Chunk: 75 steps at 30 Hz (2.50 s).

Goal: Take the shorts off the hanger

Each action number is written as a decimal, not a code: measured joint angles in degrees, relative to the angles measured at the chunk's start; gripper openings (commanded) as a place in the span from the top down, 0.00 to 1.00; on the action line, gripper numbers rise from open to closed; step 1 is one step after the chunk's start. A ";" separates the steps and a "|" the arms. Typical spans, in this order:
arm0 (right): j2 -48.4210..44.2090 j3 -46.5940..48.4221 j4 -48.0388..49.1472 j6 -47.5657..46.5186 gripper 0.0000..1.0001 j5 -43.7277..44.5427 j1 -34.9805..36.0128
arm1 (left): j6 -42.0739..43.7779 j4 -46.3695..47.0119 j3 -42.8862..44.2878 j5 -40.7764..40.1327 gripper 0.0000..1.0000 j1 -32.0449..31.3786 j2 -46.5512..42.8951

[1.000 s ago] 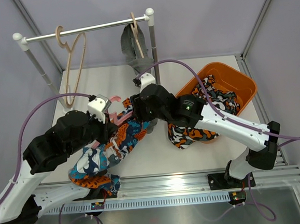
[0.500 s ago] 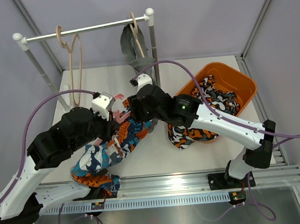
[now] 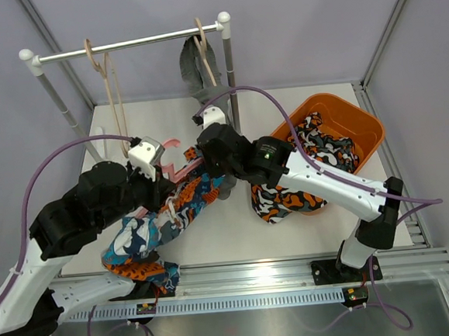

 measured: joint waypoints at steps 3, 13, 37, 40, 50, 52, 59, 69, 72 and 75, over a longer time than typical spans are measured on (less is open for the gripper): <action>1.36 3.30 -1.57 -0.98 1.00 0.81 -1.62 | 0.07 -0.11 0.22 -0.02 1.00 0.02 -1.03; 3.85 9.40 -4.00 -2.12 1.00 1.09 -8.57 | 0.74 -1.16 3.58 1.77 1.00 0.04 -6.97; 0.15 17.44 -12.17 -8.63 1.00 -2.27 15.91 | 1.33 47.50 -9.25 -15.06 1.00 -0.07 -3.48; 2.38 20.09 -15.50 -10.60 1.00 -2.14 17.57 | 2.16 53.20 -10.21 -15.72 1.00 -0.11 -0.15; -1.88 30.14 -21.33 -12.07 1.00 21.09 13.57 | 4.37 56.94 -4.61 -21.84 1.00 -0.13 1.60; -8.28 28.70 -15.19 -17.57 1.00 29.44 12.11 | 4.42 56.83 -4.92 -22.56 1.00 -0.13 0.70; -42.49 4.39 54.07 -61.59 1.00 45.79 10.29 | 4.28 54.99 -5.97 -23.37 1.00 -0.13 -0.72; -50.14 -4.42 81.85 -79.71 1.00 51.89 8.20 | 2.60 52.72 -9.68 -22.82 1.00 -0.13 -0.92; -48.26 -8.96 73.99 -74.75 1.00 52.46 8.07 | 2.01 52.00 -10.14 -22.49 1.00 -0.13 -0.92; -44.39 -10.78 60.78 -65.20 1.00 52.06 5.51 | 1.40 51.98 -10.16 -22.12 1.00 -0.13 -1.05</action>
